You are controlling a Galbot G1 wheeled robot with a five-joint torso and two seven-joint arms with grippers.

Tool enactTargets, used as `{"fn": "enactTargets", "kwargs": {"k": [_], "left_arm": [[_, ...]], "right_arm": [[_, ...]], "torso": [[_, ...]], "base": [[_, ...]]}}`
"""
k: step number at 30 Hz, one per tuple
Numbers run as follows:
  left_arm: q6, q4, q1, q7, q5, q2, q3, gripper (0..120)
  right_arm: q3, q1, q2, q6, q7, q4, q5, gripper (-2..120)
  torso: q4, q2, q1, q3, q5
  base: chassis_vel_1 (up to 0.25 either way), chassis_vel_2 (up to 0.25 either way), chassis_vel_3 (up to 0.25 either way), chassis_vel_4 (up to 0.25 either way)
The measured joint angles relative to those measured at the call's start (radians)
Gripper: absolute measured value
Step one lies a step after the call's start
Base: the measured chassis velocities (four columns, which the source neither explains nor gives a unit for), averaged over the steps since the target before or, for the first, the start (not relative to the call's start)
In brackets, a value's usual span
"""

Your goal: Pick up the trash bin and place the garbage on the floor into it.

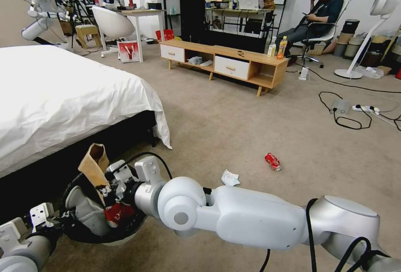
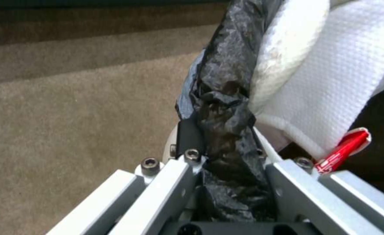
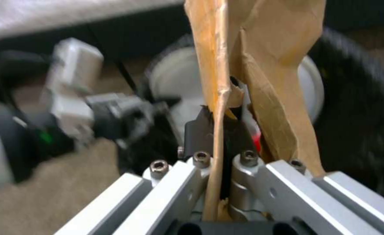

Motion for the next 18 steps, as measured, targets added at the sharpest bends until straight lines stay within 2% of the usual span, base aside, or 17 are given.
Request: {"fn": "enactTargets", "kwargs": {"k": [18], "left_arm": [[0.0,0.0,-0.005,0.0,0.005,-0.021,0.017,3]], "right_arm": [[-0.014,-0.047,0.009,-0.063,0.04,-0.055,-0.011,0]], "torso": [[0.0001,0.0,0.0,0.0,0.0001]], "base": [[0.0,0.0,0.0,0.0]]}}
